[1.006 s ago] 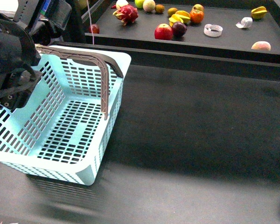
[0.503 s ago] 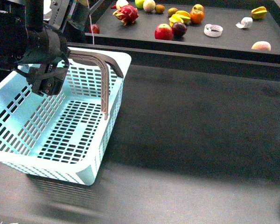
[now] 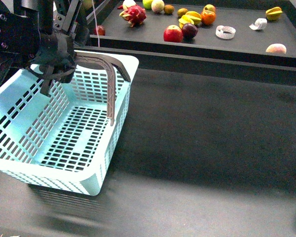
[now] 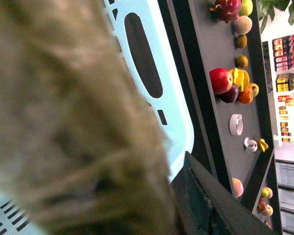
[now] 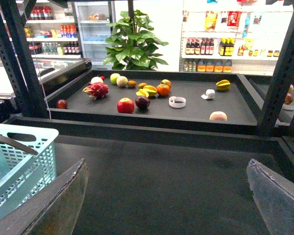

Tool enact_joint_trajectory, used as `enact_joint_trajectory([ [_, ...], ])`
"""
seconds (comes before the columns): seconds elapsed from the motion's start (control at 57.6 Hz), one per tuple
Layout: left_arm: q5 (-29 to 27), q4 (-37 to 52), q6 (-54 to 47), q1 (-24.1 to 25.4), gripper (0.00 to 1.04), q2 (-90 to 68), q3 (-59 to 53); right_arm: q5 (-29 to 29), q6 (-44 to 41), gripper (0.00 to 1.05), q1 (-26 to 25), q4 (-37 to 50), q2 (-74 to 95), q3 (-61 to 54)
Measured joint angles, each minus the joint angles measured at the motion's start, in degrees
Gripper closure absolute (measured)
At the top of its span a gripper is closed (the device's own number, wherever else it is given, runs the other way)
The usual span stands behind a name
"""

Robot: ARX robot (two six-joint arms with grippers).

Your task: Pick mango with right arm and hold basket with left

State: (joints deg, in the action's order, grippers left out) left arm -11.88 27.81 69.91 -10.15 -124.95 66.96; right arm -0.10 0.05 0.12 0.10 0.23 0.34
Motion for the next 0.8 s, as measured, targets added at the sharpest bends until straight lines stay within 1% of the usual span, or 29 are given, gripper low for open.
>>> enact_joint_trajectory([
  [0.035,0.1,0.3,1.7,0.1,0.89,0.0,0.0,0.0,0.0,0.08,0.0,0.0,0.0,0.0],
  [0.121,0.3,0.5,3.0,0.2,0.99,0.0,-0.4,0.0,0.0,0.08,0.0,0.0,0.0,0.0],
  [0.174,0.5,1.1,0.4,0.2,1.0,0.0,-0.7,0.0,0.0,0.08,0.0,0.0,0.0,0.0],
  [0.382,-1.1,1.9,1.0,0.1,1.0,2.6,-4.6,0.0,0.0,0.08,0.0,0.0,0.0,0.0],
  [0.538,-1.5,2.6,-1.2,-0.7,1.0,7.2,-9.2,0.0,0.0,0.08,0.0,0.0,0.0,0.0],
  [0.642,-2.1,3.2,-4.7,-1.6,1.0,11.8,-12.4,0.0,0.0,0.08,0.0,0.0,0.0,0.0],
  [0.798,-1.7,3.5,-14.4,-4.2,1.0,19.7,-17.4,0.0,0.0,0.08,0.0,0.0,0.0,0.0],
])
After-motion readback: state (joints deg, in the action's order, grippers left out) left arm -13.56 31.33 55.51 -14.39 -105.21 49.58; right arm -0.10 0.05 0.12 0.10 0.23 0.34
